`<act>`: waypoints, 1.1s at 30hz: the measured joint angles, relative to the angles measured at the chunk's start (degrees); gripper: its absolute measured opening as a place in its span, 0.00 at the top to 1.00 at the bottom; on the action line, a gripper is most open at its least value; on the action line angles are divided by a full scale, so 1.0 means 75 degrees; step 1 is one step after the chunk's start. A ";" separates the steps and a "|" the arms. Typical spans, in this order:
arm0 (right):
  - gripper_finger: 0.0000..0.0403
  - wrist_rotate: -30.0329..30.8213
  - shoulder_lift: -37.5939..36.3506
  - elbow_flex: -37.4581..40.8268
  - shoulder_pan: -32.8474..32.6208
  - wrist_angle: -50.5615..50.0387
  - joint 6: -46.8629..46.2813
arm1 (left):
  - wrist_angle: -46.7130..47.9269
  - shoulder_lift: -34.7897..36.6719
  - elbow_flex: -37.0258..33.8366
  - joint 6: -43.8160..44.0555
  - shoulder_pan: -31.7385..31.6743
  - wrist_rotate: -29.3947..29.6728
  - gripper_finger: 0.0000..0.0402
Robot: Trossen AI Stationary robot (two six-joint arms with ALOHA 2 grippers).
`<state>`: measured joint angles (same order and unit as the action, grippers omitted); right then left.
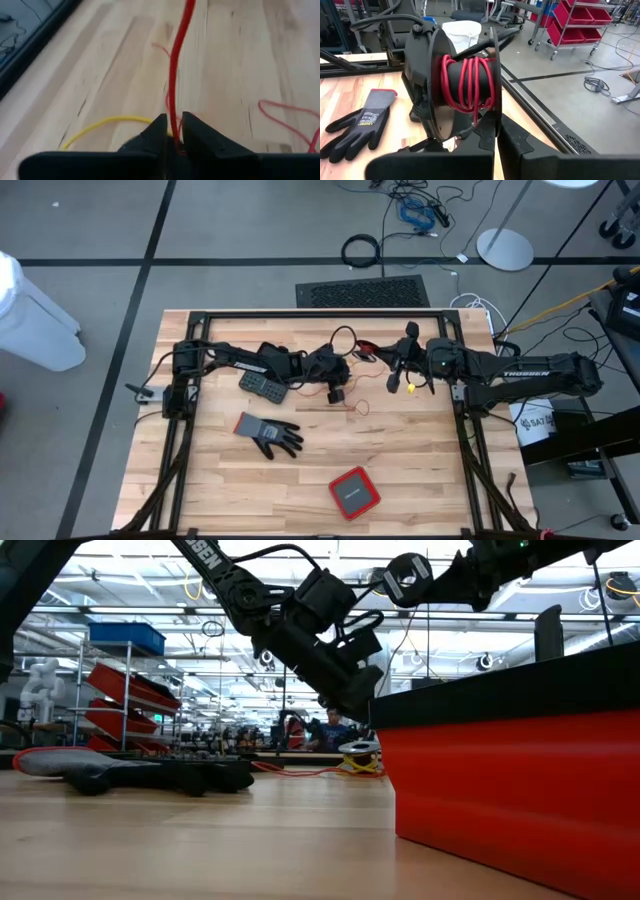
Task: Coil cords
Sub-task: Coil the red wire onto the spool
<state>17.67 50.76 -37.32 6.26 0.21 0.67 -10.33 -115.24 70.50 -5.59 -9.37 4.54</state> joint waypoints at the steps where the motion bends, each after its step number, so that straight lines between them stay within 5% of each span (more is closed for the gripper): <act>1: 1.00 0.0000 0.0000 0.0000 0.0000 0.0000 0.0000 | 0.0049 0.0000 0.0000 -0.0094 0.0002 0.0000 0.89; 4: 1.00 0.0000 0.0000 0.0000 0.0000 0.0001 0.0007 | 0.0178 0.0003 0.0000 -0.0192 0.0020 0.0000 0.98; 12: 1.00 -0.0003 0.0000 0.0000 0.0000 -0.0497 0.0003 | 0.1278 0.0552 0.0000 -0.0588 0.0030 0.0537 0.99; 27: 1.00 -0.0775 0.0166 0.0000 -0.0036 -0.1958 -0.0085 | 0.3373 0.3512 0.0000 -0.0905 -0.0207 0.1799 1.00; 33: 1.00 -0.0129 0.0743 0.0000 -0.0048 -0.1877 -0.0066 | 0.3435 0.3891 0.0000 -0.0727 -0.0083 0.1671 1.00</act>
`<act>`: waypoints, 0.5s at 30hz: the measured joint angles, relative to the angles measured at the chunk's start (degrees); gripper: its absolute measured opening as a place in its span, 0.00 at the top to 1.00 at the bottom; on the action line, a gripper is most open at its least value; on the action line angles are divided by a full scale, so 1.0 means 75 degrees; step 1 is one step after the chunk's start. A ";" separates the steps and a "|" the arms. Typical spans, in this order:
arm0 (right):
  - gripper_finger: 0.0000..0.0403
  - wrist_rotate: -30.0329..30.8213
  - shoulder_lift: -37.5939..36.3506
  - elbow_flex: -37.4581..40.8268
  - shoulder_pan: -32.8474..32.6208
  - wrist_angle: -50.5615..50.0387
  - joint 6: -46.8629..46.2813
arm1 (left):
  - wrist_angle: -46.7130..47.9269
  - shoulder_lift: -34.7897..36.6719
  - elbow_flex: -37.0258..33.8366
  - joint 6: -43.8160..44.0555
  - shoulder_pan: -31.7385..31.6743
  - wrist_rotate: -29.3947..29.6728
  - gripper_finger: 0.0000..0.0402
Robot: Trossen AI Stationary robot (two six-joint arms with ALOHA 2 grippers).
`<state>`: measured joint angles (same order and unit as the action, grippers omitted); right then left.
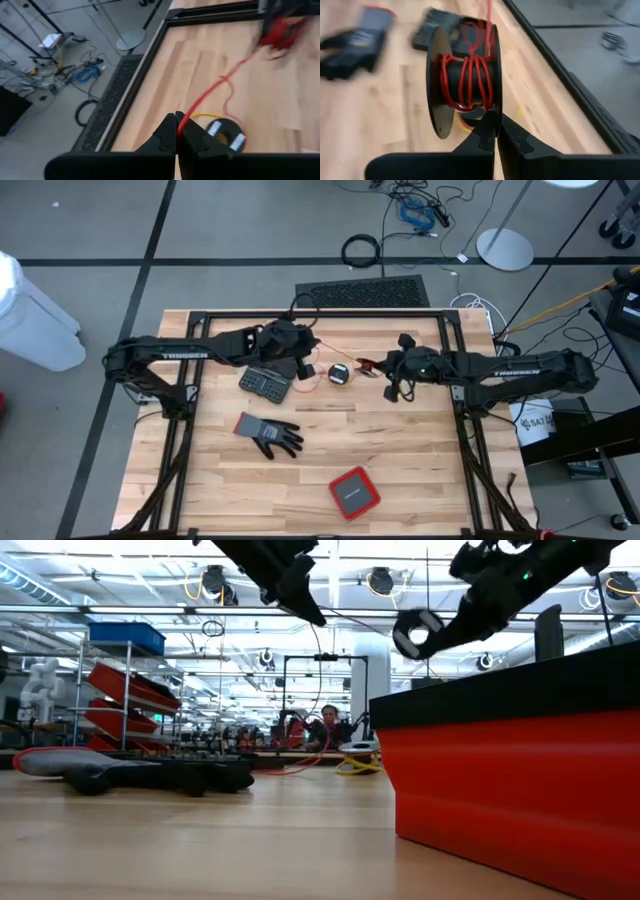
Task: Coil cords
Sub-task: Coil the red wire onto the spool
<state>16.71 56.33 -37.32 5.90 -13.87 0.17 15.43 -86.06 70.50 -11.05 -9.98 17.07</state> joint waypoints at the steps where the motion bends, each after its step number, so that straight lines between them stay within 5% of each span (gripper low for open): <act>1: 1.00 0.0155 0.0113 0.0000 0.0010 0.0021 0.0025 | 0.0018 -0.0002 0.0000 0.0028 0.0045 -0.0057 1.00; 8: 1.00 0.1301 0.0852 0.0000 0.0066 0.0581 0.0249 | 0.0037 -0.0006 0.0000 0.0198 0.0475 -0.0246 1.00; 15: 1.00 0.1525 0.1426 0.0000 0.0077 0.1403 0.0500 | -0.0134 -0.0006 0.0000 0.0250 0.0932 -0.0517 1.00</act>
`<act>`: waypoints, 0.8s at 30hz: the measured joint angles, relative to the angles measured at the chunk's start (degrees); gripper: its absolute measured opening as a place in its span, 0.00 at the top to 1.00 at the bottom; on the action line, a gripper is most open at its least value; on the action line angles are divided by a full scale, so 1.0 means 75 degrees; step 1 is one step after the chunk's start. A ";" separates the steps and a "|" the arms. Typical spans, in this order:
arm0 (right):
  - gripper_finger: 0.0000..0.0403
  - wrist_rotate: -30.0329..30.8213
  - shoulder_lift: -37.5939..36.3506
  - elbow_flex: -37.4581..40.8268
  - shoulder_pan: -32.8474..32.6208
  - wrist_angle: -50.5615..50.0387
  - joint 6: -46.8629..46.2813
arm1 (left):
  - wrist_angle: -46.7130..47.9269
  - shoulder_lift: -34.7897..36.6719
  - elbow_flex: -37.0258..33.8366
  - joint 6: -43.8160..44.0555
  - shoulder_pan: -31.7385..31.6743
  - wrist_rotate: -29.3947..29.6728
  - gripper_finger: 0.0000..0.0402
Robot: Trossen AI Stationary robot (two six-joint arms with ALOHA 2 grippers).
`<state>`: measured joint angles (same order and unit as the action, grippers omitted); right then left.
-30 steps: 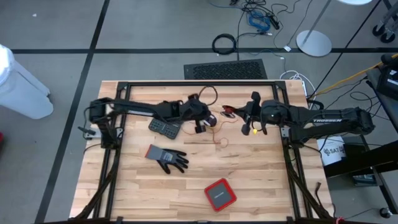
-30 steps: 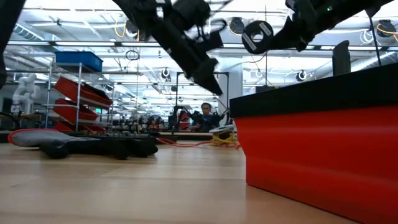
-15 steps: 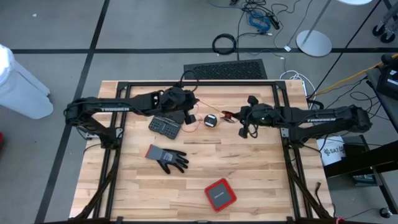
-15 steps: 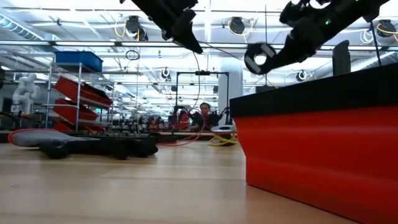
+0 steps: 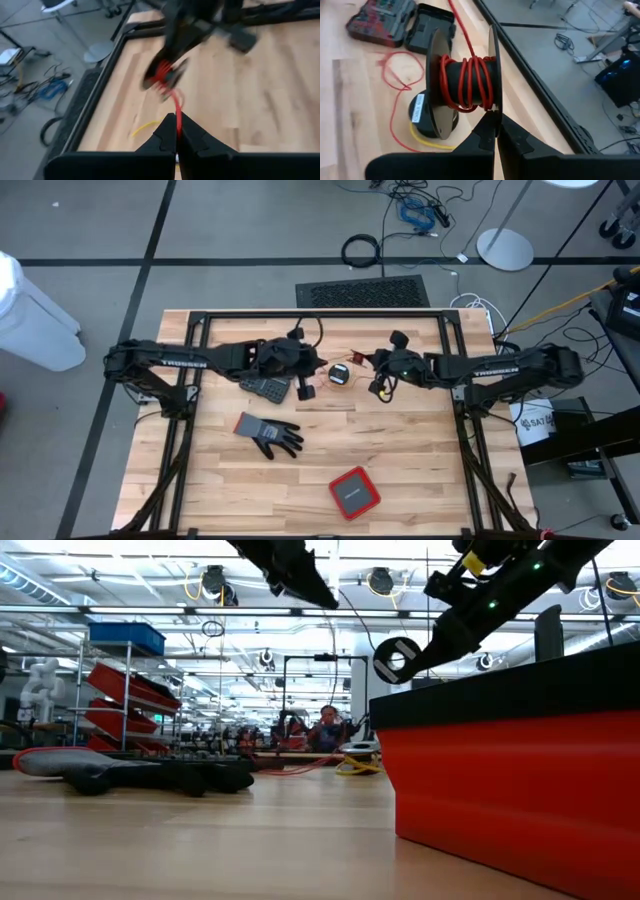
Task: Coil cords
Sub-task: Coil the red wire onto the spool
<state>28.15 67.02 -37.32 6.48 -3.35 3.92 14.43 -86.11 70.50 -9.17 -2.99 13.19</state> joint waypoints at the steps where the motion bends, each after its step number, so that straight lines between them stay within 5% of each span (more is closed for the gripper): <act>1: 1.00 0.0049 0.0085 0.0000 0.0031 0.0113 0.0003 | -0.0107 0.0000 0.0000 0.0041 0.0069 -0.0029 1.00; 15: 1.00 0.0038 0.1170 -0.0004 0.0280 0.2518 -0.0015 | -0.1964 -0.1187 0.0012 0.0241 0.0566 -0.0796 1.00; 24: 1.00 -0.0412 0.1177 -0.0099 0.0125 0.2594 -0.0181 | -0.2782 -0.2432 0.0009 0.0371 0.0140 -0.0766 1.00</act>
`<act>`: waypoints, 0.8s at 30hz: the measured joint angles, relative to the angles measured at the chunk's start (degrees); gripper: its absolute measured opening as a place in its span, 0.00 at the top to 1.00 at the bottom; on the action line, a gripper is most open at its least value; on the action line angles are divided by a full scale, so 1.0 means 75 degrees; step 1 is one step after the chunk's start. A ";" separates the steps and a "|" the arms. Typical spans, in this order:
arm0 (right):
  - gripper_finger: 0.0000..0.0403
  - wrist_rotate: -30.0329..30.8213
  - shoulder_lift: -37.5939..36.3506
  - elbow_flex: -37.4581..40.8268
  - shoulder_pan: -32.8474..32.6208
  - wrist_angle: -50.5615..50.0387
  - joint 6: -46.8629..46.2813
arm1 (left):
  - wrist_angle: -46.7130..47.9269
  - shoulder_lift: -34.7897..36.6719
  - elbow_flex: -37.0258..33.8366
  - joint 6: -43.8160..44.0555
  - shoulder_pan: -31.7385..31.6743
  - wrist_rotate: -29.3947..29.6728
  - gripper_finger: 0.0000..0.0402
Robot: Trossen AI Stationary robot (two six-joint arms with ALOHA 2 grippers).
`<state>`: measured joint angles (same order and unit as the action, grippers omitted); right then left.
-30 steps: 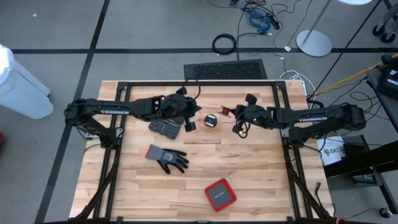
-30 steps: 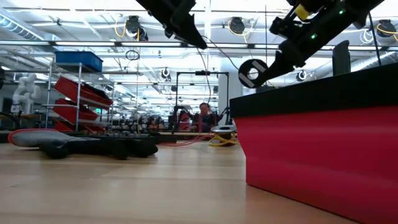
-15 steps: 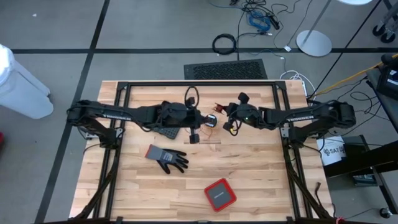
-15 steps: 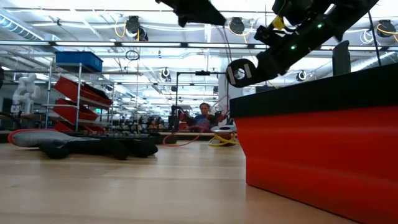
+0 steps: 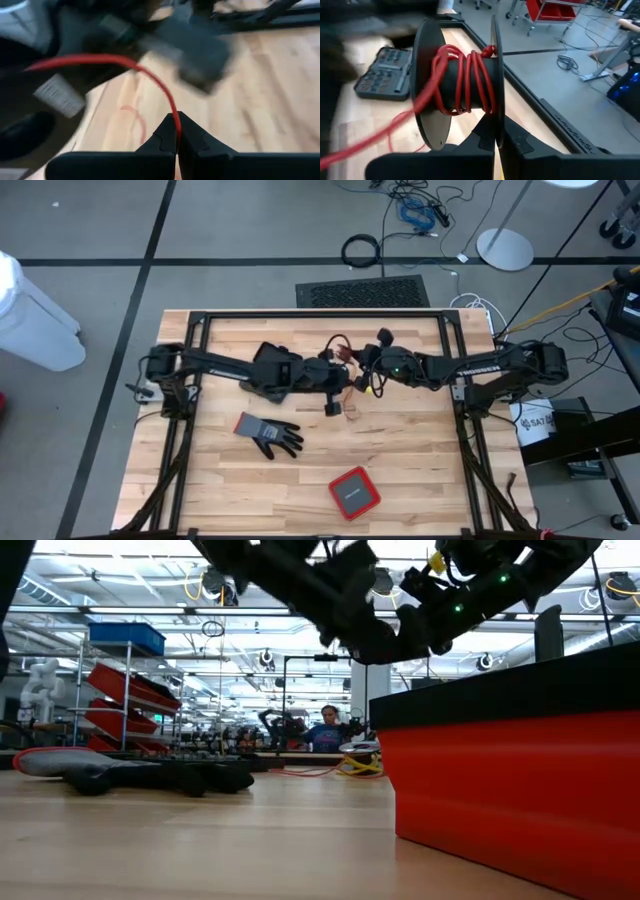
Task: Coil cords
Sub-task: Coil the red wire onto the spool
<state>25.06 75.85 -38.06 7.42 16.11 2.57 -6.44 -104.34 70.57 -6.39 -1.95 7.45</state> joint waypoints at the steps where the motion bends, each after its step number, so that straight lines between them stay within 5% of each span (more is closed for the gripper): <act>1: 1.00 -0.0006 0.0000 0.0000 -0.0032 0.0000 0.0003 | -0.0024 -0.0065 -0.0001 0.0006 -0.0084 0.0008 1.00; 16: 1.00 -0.0055 -0.0949 0.0015 -0.0405 -0.0626 -0.0014 | 0.1257 -0.0083 0.0015 -0.0009 -0.0918 0.0485 1.00; 24: 1.00 -0.0380 -0.1338 0.0012 -0.0434 -0.0702 -0.0338 | 0.0324 0.0045 -0.0009 0.0018 -0.1016 0.0362 1.00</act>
<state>22.21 65.82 -37.98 4.16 10.84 0.04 -4.01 -104.01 70.50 -6.26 -9.57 10.16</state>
